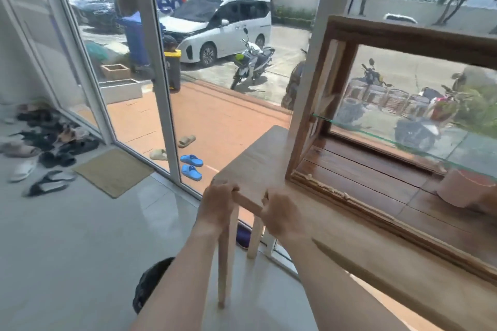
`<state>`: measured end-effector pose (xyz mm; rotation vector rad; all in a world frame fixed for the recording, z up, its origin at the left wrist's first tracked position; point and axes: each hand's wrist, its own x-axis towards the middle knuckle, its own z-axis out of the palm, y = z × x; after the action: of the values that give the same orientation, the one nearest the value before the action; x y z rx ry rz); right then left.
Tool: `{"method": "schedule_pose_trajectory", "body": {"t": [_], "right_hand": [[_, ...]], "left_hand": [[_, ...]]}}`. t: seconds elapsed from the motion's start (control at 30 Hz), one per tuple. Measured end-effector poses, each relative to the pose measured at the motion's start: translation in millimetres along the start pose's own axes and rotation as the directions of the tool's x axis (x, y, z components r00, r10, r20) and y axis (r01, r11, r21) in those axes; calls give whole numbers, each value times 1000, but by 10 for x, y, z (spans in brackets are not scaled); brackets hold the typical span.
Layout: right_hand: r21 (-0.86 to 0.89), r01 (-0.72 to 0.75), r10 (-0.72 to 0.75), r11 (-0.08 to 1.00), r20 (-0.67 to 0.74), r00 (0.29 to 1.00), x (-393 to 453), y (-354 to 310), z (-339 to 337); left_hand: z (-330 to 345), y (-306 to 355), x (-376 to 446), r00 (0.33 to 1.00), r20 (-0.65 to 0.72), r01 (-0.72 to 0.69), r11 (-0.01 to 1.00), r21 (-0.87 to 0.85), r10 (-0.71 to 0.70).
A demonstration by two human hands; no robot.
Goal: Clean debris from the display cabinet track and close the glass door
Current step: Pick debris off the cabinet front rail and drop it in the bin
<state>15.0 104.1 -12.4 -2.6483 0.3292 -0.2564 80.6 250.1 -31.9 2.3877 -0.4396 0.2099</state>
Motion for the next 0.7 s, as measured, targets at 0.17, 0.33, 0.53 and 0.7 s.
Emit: {"method": "schedule_pose_trajectory", "body": {"t": [0.17, 0.33, 0.53, 0.7], "right_hand": [[49, 130, -135, 990, 121, 983, 100, -762, 805], [161, 59, -112, 985, 346, 932, 224, -1111, 1629], [151, -25, -40, 988, 414, 909, 253, -1256, 2432], [120, -82, 20, 989, 448, 894, 312, -1263, 2683]], "left_hand": [[-437, -943, -55, 977, -159, 166, 973, 160, -140], [-579, -1848, -236, 950, -126, 309, 921, 237, -287], [-390, -2599, -482, 914, -4, 385, 863, 328, -407], [-274, -2816, -412, 881, 46, 430, 839, 334, -470]]}}
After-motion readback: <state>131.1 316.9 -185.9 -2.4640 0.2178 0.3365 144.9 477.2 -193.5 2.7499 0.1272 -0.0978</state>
